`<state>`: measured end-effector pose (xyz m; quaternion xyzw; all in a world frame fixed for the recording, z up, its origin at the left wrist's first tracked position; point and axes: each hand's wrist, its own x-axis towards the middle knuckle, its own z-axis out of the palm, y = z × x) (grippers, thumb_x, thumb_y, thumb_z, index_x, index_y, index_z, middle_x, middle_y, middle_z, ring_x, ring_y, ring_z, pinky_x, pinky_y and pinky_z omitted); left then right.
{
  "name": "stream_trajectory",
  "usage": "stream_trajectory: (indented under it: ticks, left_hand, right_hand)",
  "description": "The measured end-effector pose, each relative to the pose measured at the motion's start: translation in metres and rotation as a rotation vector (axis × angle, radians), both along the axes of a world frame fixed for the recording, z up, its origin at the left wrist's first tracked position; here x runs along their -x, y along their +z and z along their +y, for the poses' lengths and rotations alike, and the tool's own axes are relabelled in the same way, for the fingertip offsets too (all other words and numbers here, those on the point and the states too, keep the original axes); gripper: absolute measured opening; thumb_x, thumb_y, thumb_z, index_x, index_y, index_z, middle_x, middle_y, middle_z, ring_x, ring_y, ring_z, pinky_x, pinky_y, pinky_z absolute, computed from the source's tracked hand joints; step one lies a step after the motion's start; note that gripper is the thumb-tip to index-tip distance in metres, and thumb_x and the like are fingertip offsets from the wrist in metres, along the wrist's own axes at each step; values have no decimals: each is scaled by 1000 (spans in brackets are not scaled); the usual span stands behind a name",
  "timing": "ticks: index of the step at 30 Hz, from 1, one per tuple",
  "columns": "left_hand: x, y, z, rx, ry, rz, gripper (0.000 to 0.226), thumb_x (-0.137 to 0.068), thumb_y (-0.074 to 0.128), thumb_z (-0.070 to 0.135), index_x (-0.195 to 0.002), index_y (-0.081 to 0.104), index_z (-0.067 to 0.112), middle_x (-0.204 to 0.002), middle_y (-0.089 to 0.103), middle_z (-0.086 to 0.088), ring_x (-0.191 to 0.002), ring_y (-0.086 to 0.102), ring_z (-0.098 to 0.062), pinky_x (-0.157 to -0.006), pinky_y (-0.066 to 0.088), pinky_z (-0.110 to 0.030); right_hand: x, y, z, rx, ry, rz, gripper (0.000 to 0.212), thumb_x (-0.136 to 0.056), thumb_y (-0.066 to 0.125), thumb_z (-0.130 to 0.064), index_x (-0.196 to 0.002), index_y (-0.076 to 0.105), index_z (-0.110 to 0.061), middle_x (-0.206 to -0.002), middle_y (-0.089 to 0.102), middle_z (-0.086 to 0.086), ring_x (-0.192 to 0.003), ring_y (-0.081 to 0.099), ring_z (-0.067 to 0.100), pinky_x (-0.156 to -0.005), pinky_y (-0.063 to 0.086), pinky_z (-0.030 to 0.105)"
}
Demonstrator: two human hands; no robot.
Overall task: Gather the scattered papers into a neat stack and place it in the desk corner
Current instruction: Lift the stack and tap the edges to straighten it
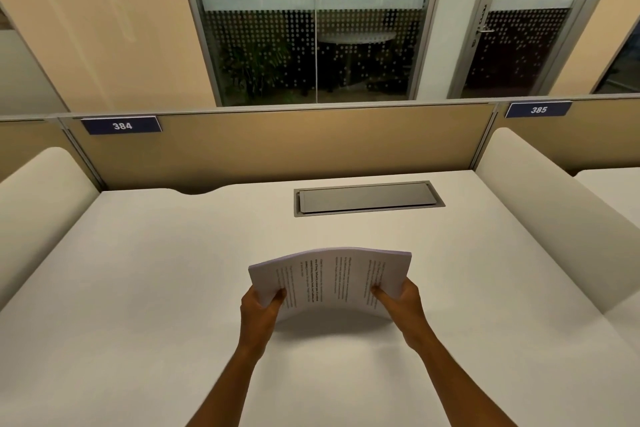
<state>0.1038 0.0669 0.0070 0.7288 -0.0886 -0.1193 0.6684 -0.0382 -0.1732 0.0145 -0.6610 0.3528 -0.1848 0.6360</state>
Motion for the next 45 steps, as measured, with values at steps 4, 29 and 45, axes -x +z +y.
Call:
stream_trajectory:
  ticks: [4,29,45]
  left_hand:
    - [-4,1,-1,-18,-11,2,32,-88,68,10,-117,61,22,-108,69,0,-100,67,-21,-81,61,-38]
    - [-102,177,-47,-568,-539,-633,18,-85,63,10,-102,65,13,-101,68,-4,-93,65,-22,-78,57,-40]
    - [-82,201,-77,-648,-611,-772,13,-79,69,17,-91,64,14,-95,69,-4,-83,64,-23,-71,59,-45]
  right_hand:
    - [-2,2,0,1,4,2,46,-83,75,-14,-125,57,-19,-114,67,4,-107,64,26,-91,57,45]
    - [-21,78,-49,354,263,70,13,-85,72,-13,-94,66,-20,-96,72,-1,-89,71,22,-75,60,31]
    - [-47,104,-18,503,220,-39,15,-89,66,-31,-101,62,-23,-93,66,-8,-74,65,9,-61,49,12]
